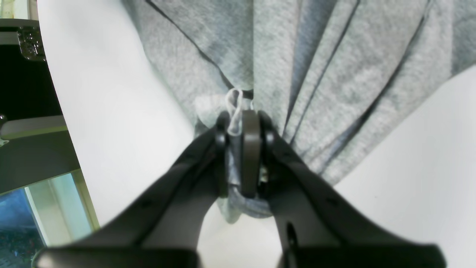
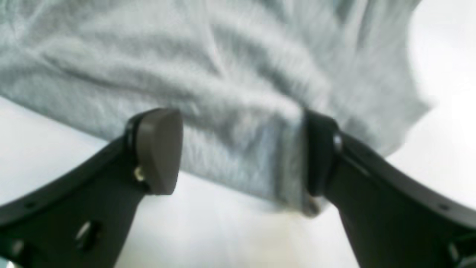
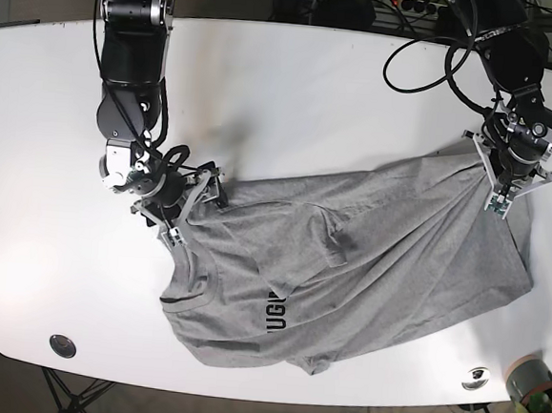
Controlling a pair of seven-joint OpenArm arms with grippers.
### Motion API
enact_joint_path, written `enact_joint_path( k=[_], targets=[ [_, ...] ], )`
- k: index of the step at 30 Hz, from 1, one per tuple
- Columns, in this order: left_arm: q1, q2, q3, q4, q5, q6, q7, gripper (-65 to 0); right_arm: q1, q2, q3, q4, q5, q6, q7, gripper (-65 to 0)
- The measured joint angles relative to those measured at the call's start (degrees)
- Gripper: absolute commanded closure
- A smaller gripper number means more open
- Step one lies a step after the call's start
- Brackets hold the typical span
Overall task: Fold the T-shirt properly
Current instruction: 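Pull the shirt edge with the right gripper away from the left gripper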
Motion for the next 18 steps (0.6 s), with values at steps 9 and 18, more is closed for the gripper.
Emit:
enact_joint_path(
  k=[9,18],
  targets=[
    [0.0,0.0,0.1,0.0,0.0,0.0,0.0,0.0,-3.2,0.0,0.4,3.0,0.2,-0.02,0.8,-1.3],
    [-0.3,-0.1,0.0,-2.5,0.0,0.0,0.0,0.0,-9.4,-0.3,3.7,13.4,0.7,0.52,0.5,-2.1]
  ],
)
